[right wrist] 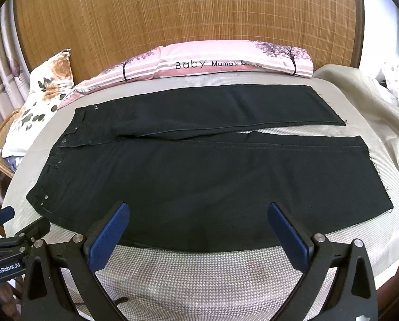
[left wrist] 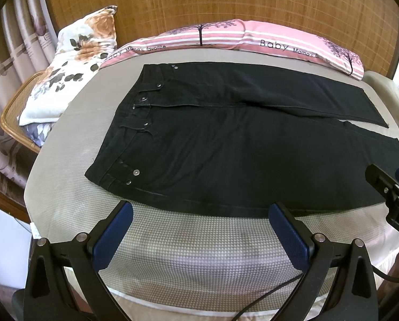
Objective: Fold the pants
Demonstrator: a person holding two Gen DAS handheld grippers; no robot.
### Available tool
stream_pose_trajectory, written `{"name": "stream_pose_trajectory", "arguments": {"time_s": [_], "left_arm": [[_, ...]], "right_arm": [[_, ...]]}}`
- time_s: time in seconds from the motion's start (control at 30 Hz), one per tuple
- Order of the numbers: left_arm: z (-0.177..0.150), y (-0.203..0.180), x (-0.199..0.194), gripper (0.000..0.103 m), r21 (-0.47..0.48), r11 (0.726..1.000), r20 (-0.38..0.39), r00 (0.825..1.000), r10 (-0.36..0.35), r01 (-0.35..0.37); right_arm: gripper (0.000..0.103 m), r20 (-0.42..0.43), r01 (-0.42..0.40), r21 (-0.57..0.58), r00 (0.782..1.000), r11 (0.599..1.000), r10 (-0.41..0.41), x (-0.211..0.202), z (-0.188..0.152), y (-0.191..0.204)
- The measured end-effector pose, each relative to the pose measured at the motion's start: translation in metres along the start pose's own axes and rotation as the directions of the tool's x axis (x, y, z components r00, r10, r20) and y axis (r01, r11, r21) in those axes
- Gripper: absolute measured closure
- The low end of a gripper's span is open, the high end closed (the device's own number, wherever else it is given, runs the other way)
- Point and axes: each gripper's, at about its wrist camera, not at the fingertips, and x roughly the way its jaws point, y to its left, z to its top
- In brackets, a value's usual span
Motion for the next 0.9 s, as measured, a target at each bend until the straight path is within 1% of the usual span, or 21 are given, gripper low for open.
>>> {"name": "stream_pose_trajectory", "arguments": {"time_s": [0.53, 0.83, 0.9], "left_arm": [[0.003, 0.001, 0.007, 0.002, -0.004, 1.000, -0.011, 1.000, -0.006, 0.006], [0.008, 0.005, 0.010, 0.002, -0.016, 1.000, 0.001, 1.000, -0.017, 0.017], [0.011, 0.007, 0.010, 0.002, -0.019, 1.000, 0.010, 1.000, -0.023, 0.023]], "right_arm": [[0.000, -0.001, 0.001, 0.000, 1.000, 1.000, -0.001, 0.000, 0.000, -0.001], [0.000, 0.024, 0.008, -0.051, 1.000, 0.999, -0.007, 0.001, 0.007, 0.004], [0.000, 0.027, -0.011, -0.055, 1.000, 0.998, 0.013, 0.001, 0.009, 0.004]]}}
